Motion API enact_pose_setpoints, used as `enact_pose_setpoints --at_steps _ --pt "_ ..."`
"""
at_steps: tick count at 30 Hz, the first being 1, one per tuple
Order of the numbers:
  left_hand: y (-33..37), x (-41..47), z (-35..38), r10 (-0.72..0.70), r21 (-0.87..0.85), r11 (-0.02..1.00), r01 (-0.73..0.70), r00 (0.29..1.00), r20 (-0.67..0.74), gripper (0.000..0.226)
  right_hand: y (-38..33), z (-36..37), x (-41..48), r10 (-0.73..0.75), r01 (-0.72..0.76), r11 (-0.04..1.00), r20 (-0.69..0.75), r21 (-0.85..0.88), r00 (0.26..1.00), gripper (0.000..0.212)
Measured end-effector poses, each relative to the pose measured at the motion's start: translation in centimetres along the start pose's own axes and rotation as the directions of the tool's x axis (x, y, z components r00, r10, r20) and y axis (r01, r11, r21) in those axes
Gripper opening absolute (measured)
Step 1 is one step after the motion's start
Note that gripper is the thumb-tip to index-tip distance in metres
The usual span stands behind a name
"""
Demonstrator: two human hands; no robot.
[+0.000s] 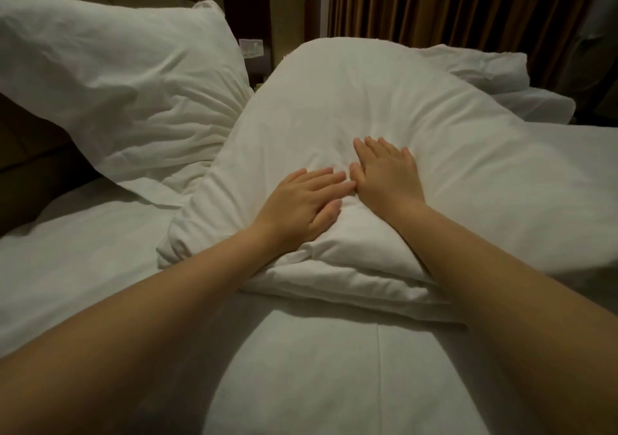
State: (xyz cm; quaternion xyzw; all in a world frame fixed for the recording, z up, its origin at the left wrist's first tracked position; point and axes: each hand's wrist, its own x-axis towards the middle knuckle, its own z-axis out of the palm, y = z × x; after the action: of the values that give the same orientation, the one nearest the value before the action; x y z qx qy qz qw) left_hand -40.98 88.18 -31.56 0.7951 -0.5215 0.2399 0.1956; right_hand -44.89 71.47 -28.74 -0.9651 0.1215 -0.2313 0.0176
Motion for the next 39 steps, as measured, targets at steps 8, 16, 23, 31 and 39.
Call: enact_pose_setpoints --at_steps 8,16,23,31,39 --pt "3.1 -7.4 0.0 0.128 0.265 0.953 -0.145 0.989 0.080 0.086 -0.7 -0.8 -8.9 -0.137 0.163 0.959 -0.123 0.233 0.983 0.058" --pt "1.1 -7.6 1.1 0.281 0.527 0.830 -0.181 0.953 -0.115 0.060 -0.1 1.2 -15.1 -0.306 0.288 0.949 -0.160 -0.130 0.938 0.081" --pt "0.4 -5.0 0.0 0.313 0.633 0.772 -0.066 0.905 -0.287 0.042 2.9 0.7 -13.5 -0.368 0.231 0.876 -0.280 -0.423 0.887 0.083" --pt "2.6 -0.5 -4.8 -0.072 0.369 0.925 0.088 0.996 -0.056 0.055 4.3 -4.3 -9.5 -0.310 0.211 0.938 -0.393 -0.275 0.866 0.043" --pt "4.1 -5.5 -1.6 -0.003 0.364 0.931 0.019 0.999 -0.043 0.013 4.1 -0.8 -14.0 -0.265 0.193 0.957 -0.376 -0.218 0.888 0.036"
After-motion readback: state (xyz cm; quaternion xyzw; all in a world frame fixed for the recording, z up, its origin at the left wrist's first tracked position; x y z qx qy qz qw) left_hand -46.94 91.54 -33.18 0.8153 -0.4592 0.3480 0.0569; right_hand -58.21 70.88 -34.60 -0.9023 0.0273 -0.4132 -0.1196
